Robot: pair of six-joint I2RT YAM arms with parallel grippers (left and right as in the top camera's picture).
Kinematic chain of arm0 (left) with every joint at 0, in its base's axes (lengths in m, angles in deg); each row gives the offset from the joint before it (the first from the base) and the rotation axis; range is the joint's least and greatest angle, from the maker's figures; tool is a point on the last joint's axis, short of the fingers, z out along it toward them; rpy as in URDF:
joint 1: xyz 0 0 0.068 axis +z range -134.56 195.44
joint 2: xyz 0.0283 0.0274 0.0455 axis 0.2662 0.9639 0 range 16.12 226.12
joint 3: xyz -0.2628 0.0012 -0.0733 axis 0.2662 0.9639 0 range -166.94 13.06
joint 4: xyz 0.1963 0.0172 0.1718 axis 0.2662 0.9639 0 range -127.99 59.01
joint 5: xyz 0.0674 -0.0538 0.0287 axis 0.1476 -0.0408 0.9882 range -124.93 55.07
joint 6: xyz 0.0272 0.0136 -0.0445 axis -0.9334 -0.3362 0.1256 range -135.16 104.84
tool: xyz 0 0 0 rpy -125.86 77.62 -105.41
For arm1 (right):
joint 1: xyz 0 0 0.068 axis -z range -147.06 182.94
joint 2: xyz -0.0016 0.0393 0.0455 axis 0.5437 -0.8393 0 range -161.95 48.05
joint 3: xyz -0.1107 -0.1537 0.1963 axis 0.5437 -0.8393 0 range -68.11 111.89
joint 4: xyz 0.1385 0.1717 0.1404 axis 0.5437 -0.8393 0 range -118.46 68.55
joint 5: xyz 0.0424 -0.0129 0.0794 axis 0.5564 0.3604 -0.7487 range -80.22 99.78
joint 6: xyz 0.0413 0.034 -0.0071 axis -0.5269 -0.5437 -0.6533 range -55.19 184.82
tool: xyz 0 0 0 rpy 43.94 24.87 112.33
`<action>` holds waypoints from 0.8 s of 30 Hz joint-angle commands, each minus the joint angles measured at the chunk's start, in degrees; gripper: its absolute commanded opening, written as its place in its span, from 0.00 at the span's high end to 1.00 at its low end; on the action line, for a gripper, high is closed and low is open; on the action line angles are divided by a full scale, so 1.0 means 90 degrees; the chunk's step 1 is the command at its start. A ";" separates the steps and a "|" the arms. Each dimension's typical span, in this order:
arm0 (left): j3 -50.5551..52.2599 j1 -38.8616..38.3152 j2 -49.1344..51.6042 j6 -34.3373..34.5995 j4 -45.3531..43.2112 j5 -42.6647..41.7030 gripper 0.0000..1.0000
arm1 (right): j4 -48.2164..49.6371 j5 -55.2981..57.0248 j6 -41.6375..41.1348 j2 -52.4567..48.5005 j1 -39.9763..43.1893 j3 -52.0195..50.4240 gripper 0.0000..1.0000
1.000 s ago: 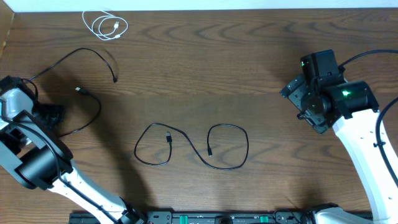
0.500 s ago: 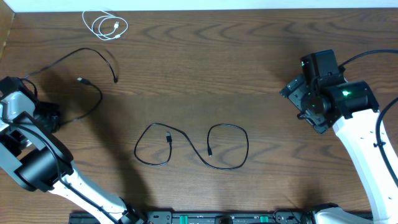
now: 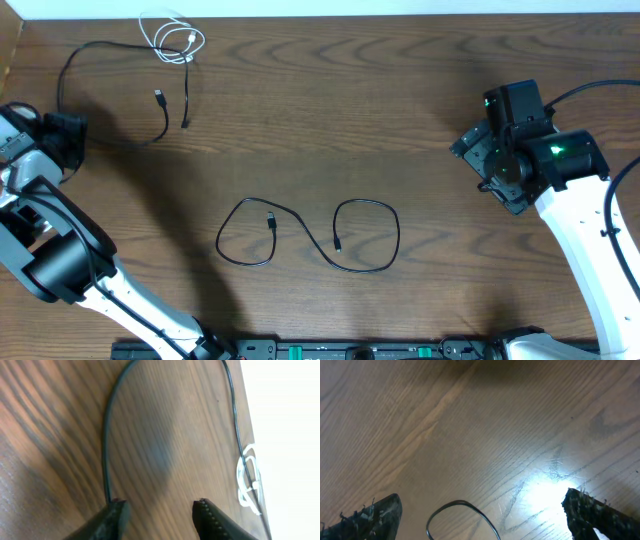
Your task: Untangle cables
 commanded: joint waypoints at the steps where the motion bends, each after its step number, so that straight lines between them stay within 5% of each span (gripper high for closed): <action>1: -0.0121 0.0080 -0.0381 -0.0036 0.0124 -0.0359 0.46 | -0.0017 0.0126 0.0073 0.0015 -0.0002 -0.0017 0.01; 10: -0.0121 0.0396 -0.1316 -0.0114 0.1280 0.0056 0.47 | -0.0017 0.0126 0.0073 0.0015 -0.0002 -0.0017 0.01; 18: -0.0119 -0.0182 -0.1610 -0.0168 0.1185 -0.0923 0.45 | -0.0017 0.0126 0.0073 0.0015 -0.0002 -0.0017 0.01; 24: -0.0119 -0.1311 -0.1608 -0.1630 0.1212 -0.0576 0.39 | -0.0017 0.0126 0.0073 0.0015 -0.0002 -0.0017 0.01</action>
